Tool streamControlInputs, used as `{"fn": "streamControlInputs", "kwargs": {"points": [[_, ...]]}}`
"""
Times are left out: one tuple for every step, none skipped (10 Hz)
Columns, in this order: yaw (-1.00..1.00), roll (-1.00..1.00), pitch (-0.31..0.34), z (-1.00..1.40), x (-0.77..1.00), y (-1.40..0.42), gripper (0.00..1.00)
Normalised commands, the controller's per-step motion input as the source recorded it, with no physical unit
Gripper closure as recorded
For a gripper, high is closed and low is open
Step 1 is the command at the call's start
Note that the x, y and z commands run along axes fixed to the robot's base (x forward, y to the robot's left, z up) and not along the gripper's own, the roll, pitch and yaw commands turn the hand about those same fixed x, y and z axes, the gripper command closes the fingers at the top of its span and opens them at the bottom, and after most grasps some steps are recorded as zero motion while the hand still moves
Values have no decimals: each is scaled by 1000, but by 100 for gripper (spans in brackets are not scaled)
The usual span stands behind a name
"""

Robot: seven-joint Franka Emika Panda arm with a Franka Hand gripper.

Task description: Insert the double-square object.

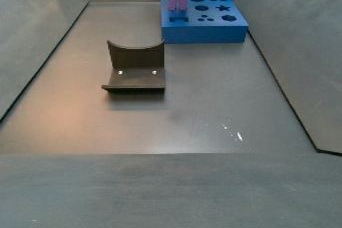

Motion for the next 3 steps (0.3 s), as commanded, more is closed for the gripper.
{"fn": "streamControlInputs", "kwargs": {"points": [[-114, 14, -34, -557, 100, -14, 100], [-71, -41, -57, -180, 46, 0, 100], [0, 0, 0, 0, 0, 0, 100]]}}
